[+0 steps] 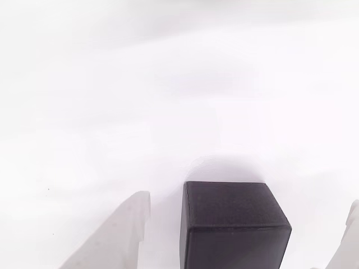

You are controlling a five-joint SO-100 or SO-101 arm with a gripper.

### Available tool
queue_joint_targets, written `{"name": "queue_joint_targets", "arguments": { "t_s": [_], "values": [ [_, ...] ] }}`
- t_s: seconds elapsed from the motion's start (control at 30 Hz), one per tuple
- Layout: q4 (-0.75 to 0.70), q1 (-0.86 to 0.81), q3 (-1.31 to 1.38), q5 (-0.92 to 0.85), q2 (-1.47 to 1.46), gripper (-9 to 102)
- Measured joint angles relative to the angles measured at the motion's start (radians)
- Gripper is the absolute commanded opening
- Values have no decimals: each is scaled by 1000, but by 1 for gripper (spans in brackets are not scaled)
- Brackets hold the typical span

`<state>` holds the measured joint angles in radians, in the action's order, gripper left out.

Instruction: Stack 3 Blocks on the chosen place.

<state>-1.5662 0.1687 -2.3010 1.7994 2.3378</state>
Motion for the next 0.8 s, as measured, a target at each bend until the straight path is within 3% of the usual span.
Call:
{"name": "queue_joint_targets", "arguments": {
  "t_s": [0.5, 0.8],
  "values": [
    [0, 77, -265, 0, 305, 45],
    [0, 83, -290, 0, 351, 45]
  ]
}}
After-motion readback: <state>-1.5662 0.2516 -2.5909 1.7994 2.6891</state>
